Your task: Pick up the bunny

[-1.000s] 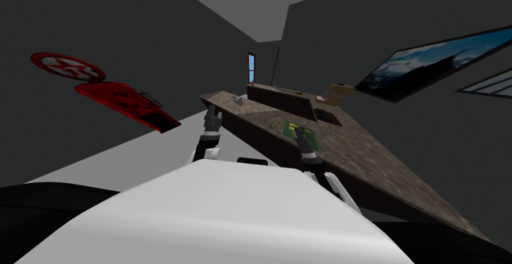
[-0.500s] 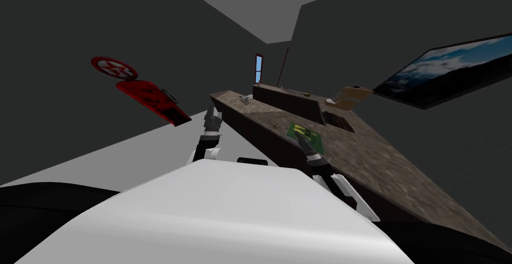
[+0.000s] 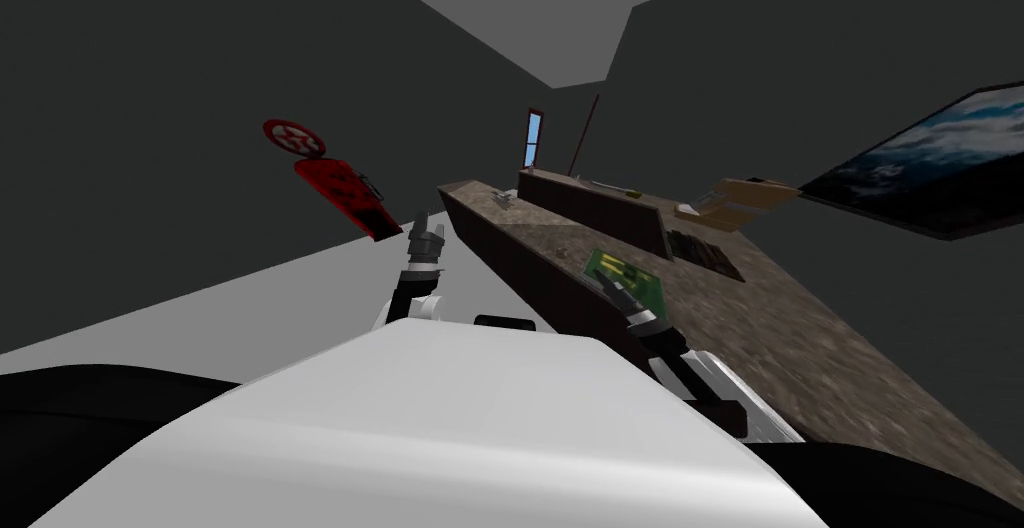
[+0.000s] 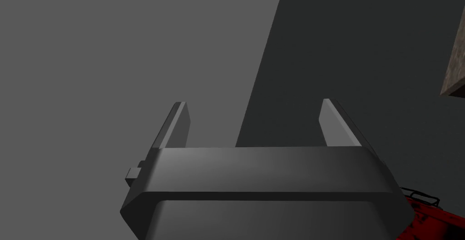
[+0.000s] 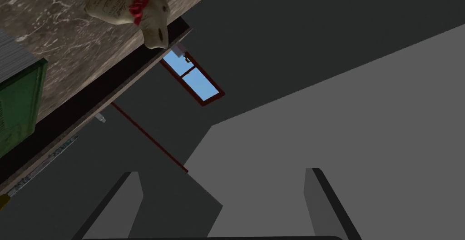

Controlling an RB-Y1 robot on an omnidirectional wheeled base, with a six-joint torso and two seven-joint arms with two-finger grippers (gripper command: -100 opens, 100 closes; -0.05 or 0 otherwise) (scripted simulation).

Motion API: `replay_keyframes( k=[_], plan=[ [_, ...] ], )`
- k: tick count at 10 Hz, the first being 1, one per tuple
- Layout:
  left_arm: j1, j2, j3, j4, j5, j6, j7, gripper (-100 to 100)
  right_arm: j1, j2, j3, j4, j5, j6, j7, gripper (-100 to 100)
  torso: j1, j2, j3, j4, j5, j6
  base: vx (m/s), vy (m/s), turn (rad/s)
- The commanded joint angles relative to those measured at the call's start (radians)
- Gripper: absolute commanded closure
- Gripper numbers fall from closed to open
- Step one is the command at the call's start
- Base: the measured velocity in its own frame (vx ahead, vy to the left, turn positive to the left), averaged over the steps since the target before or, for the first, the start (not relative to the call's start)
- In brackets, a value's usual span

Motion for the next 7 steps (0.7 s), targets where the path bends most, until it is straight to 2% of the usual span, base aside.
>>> replay_keyframes(
  k=[1, 4, 7],
  plan=[
    [0.000, 0.000, 0.000, 0.000, 0.000, 0.000, 0.000, 0, 0.008, -0.040, -0.002, 0.007, 0.016, 0.008, -0.001, -100, 0.000, 0.000, 0.000, 0.000, 0.000, 0.000, -0.050, 0.015, 0.159],
    [0.000, 0.000, 0.000, 0.000, 0.000, 0.000, 0.000, 0, 0.027, -0.135, -0.028, 0.064, 0.069, 0.021, -0.014, -100, -0.001, 0.000, 0.000, 0.000, 0.000, 0.001, -0.051, 0.016, 0.229],
    [0.000, 0.000, 0.000, 0.000, 0.000, 0.000, 0.000, 0, 0.035, -0.223, -0.038, 0.092, 0.096, 0.028, -0.019, -100, -0.001, -0.001, -0.001, 0.000, 0.000, 0.000, -0.036, 0.017, 0.178]
  ],
)
